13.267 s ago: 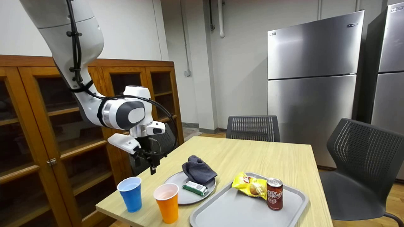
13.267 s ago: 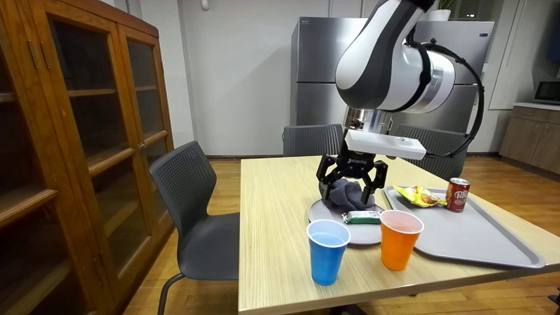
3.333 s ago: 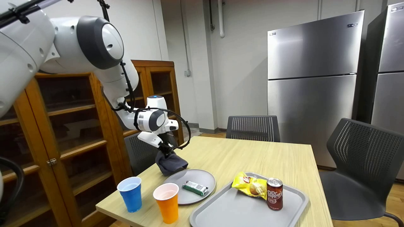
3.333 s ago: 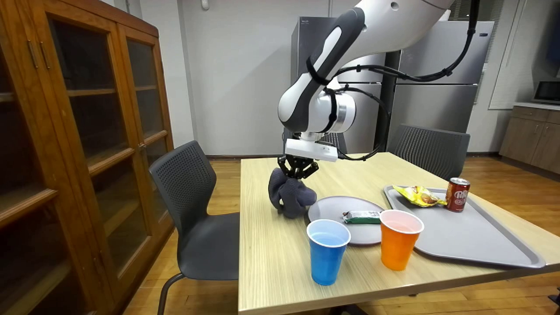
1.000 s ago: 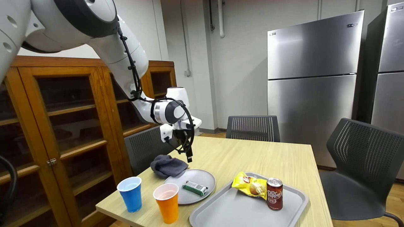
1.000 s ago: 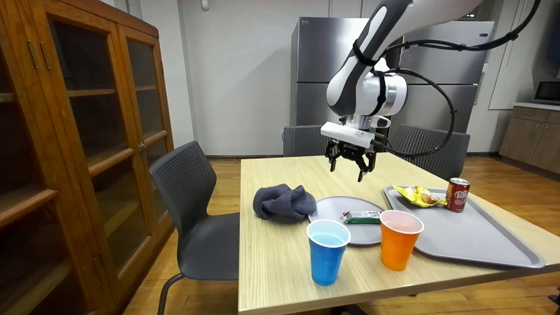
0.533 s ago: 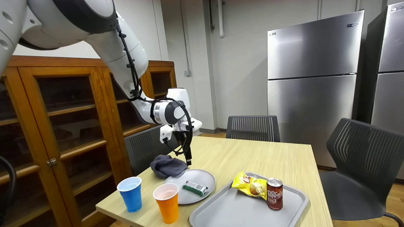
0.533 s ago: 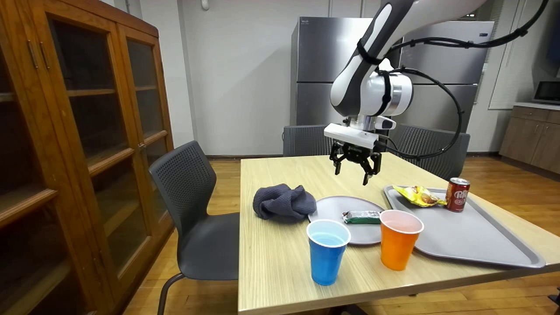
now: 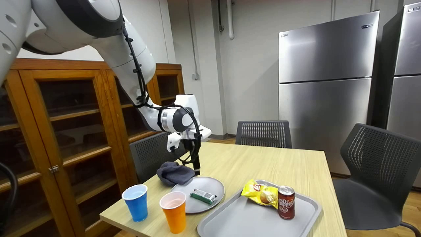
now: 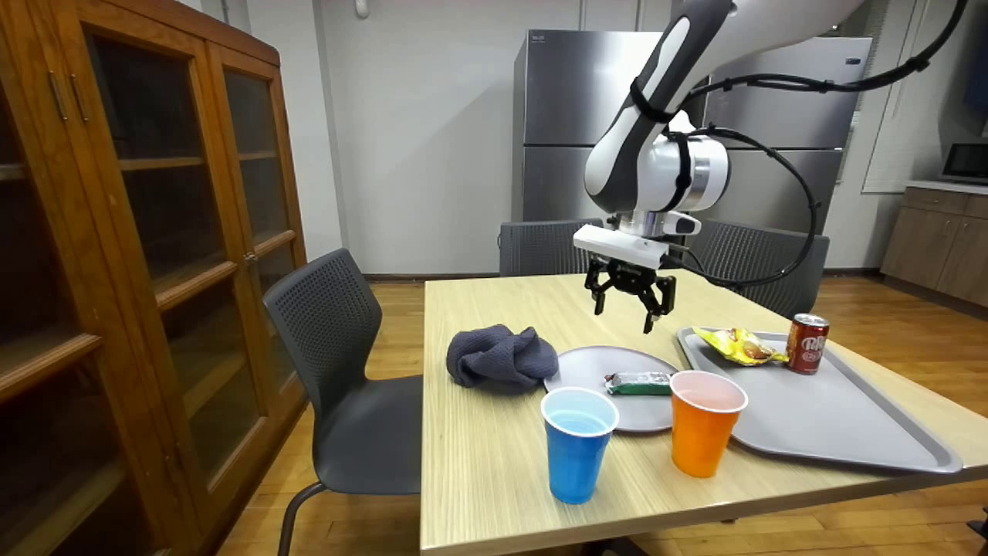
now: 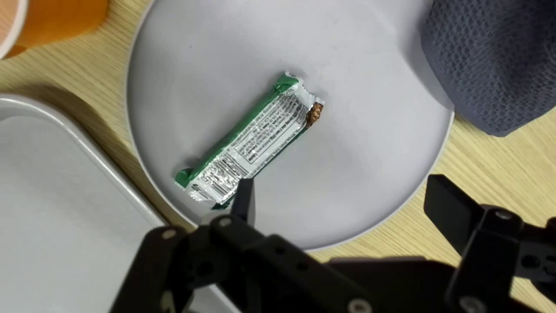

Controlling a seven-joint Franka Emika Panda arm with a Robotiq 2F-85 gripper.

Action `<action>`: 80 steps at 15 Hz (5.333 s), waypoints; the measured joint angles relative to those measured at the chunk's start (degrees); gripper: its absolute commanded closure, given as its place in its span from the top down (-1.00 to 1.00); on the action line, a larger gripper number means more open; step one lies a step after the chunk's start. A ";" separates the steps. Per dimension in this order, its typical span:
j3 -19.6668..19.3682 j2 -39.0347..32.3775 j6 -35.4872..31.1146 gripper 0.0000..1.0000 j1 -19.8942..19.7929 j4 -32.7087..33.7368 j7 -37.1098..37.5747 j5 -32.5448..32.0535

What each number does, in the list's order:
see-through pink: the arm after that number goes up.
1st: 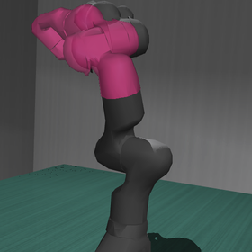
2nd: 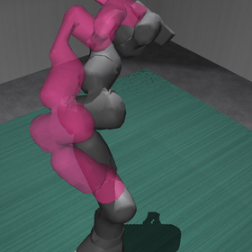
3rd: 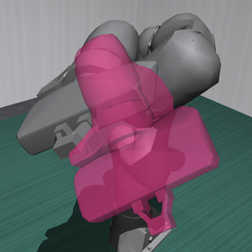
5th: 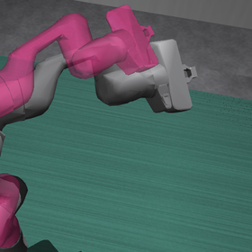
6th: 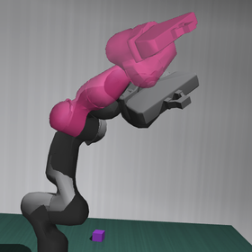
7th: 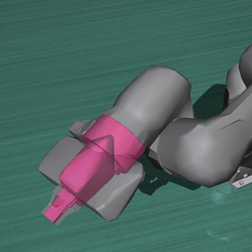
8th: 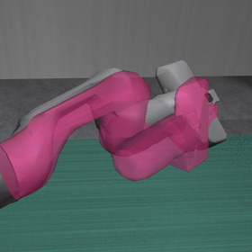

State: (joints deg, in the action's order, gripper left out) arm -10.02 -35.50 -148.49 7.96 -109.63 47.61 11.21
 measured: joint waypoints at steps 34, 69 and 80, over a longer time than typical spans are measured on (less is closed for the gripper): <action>1.35 -12.58 3.74 1.00 -4.43 7.28 15.47 4.16; 1.34 -12.82 3.19 -0.74 -4.42 7.33 15.32 4.12; 3.54 -8.52 3.27 -0.74 -1.98 6.59 13.79 3.28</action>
State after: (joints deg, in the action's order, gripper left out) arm -6.48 -44.03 -145.23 5.97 -103.05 61.40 14.50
